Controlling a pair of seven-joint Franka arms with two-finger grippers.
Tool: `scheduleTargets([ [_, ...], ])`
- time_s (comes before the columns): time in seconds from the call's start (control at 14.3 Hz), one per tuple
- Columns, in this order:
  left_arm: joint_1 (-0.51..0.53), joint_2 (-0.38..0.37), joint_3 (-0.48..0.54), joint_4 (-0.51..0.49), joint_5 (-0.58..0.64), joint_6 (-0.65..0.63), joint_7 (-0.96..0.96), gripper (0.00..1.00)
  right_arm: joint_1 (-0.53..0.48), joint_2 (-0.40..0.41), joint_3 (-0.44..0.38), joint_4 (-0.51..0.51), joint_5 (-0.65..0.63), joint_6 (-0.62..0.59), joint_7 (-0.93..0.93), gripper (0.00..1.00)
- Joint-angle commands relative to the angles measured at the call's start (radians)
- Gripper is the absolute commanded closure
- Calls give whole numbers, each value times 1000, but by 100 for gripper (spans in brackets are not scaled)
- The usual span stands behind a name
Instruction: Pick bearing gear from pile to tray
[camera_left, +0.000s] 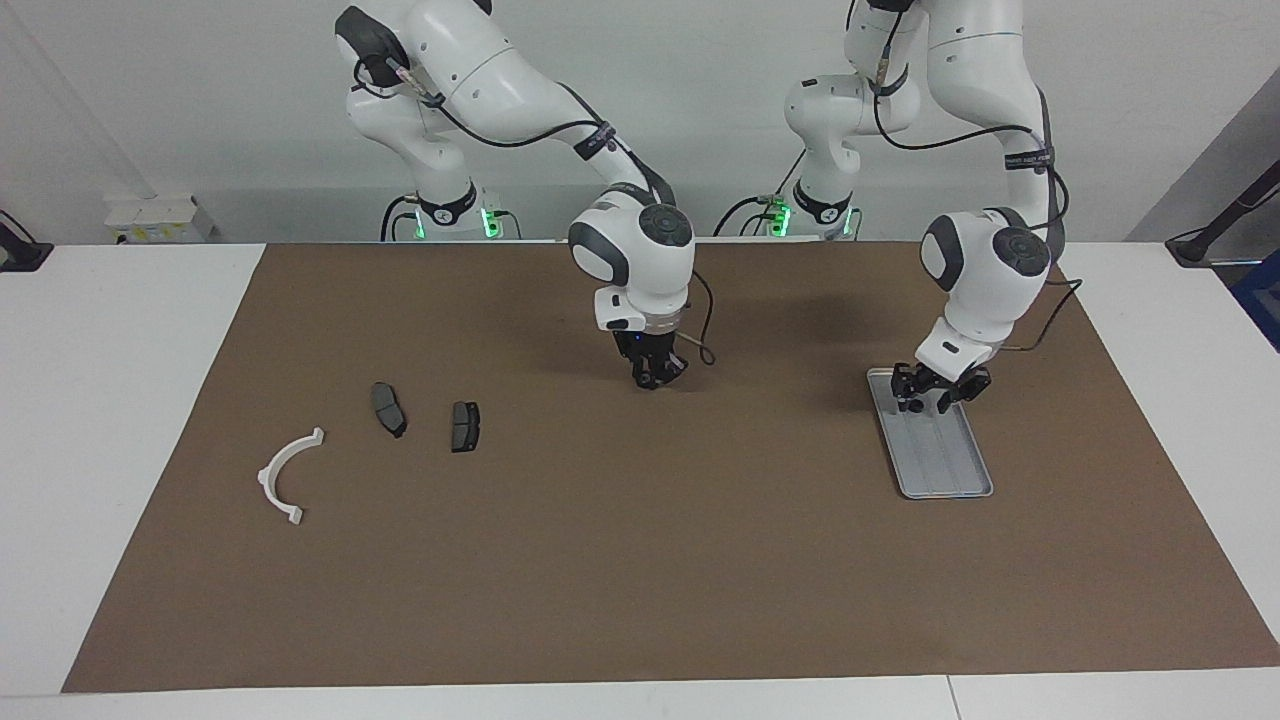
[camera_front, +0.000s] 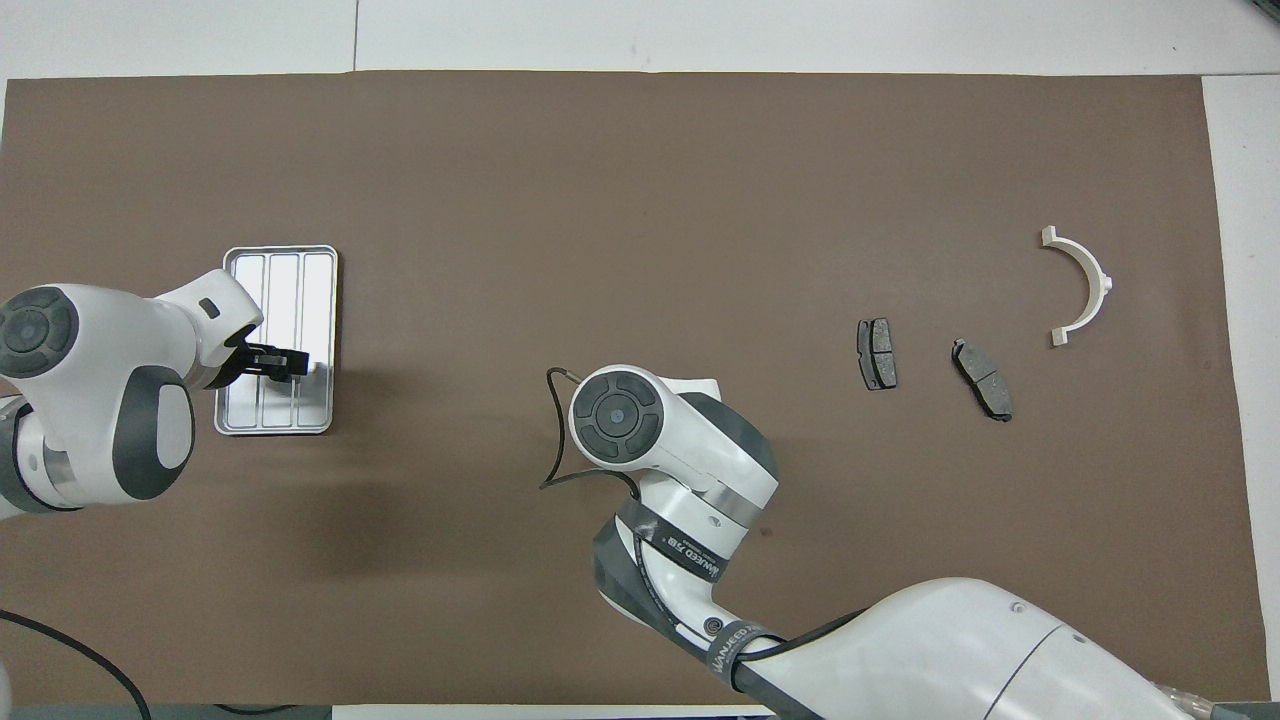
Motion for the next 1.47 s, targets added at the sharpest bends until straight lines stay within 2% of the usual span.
scheduleTargets([
  [0.0,-15,-6,9,35,-6,-55,8,6,-2,11,-1,-1,-33,28,24,100],
  [0.07,-15,-4,9,34,-6,-50,6,6,-2,11,1,-1,-33,28,24,100],
  [0.14,-15,-4,7,34,-6,-49,1,6,-5,11,-1,-1,-33,28,26,95],
  [0.28,-30,-4,9,32,-8,-42,-3,6,-8,11,-1,5,-33,22,29,7],
  [0.35,-32,-4,9,32,-8,-44,-12,6,-16,10,-2,12,-33,15,29,0],
  [0.7,-136,-1,7,53,-8,-55,-227,5,-113,-25,5,112,-18,-25,-11,0],
  [0.91,-254,0,7,70,-9,-53,-388,4,-172,-53,10,184,11,-71,-167,0],
  [1.19,-426,16,4,104,-14,-50,-602,4,-306,-85,10,300,127,-241,-675,0],
  [1.4,-549,20,4,106,-21,-41,-733,4,-419,-101,10,370,149,-373,-1085,0],
])
